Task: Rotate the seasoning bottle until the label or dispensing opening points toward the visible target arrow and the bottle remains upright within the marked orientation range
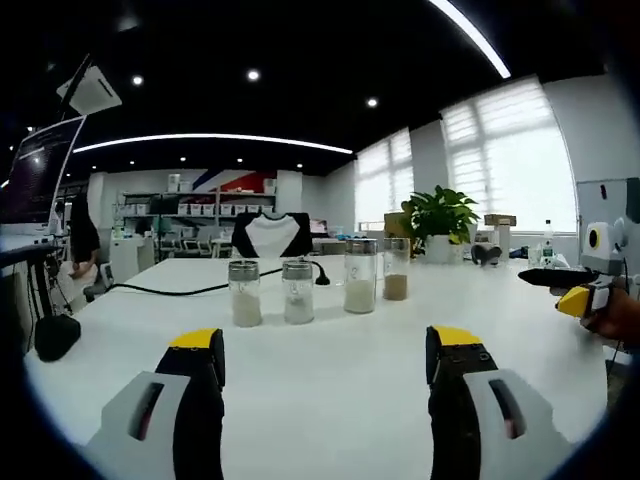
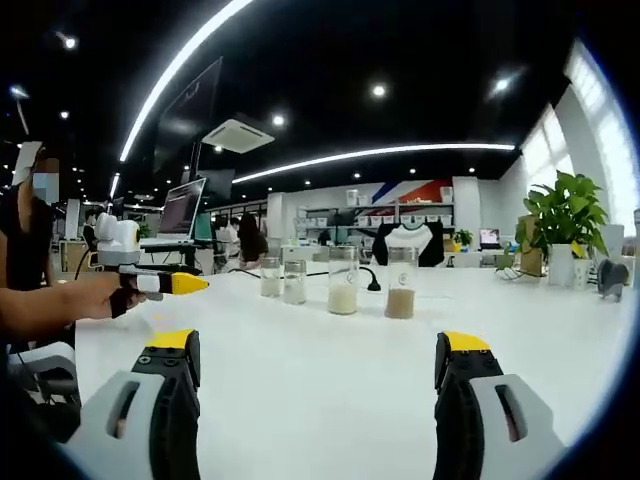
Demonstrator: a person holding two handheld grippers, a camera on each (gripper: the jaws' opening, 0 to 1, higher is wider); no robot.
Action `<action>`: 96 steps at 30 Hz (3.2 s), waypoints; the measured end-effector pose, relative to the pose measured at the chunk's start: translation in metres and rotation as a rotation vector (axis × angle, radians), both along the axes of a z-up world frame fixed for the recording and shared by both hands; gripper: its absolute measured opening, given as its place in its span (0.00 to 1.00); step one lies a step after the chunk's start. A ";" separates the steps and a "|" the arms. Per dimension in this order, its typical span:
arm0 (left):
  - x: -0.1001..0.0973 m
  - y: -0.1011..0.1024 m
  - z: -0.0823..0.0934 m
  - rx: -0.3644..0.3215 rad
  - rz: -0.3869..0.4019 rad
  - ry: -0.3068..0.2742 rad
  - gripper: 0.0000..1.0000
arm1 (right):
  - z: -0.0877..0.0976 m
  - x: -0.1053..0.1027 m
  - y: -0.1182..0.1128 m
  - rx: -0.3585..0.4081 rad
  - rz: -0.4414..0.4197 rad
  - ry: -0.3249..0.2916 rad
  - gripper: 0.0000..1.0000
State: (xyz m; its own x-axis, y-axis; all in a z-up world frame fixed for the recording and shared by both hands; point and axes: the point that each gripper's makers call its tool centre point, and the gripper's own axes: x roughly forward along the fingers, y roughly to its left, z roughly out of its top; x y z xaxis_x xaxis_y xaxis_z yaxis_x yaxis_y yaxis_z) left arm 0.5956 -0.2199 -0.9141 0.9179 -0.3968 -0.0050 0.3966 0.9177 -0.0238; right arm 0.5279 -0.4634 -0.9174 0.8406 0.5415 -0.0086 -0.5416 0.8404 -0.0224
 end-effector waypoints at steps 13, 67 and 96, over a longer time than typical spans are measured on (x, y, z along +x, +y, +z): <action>0.062 0.028 -0.008 0.033 0.076 0.033 0.82 | 0.001 -0.002 0.001 -0.002 0.011 0.024 0.97; 0.183 0.030 -0.032 0.099 0.109 0.131 0.34 | -0.013 0.010 -0.011 -0.069 -0.026 0.090 0.72; 0.061 -0.028 0.016 0.100 -0.066 0.035 0.33 | 0.011 -0.014 0.016 -0.028 0.069 0.022 0.61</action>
State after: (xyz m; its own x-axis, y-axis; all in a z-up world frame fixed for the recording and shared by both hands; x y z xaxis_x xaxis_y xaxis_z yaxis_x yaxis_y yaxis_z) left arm 0.6570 -0.2483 -0.8978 0.8883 -0.4523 -0.0794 0.4568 0.8881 0.0520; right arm 0.5136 -0.4473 -0.9064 0.8011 0.5971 -0.0424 -0.5984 0.8005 -0.0333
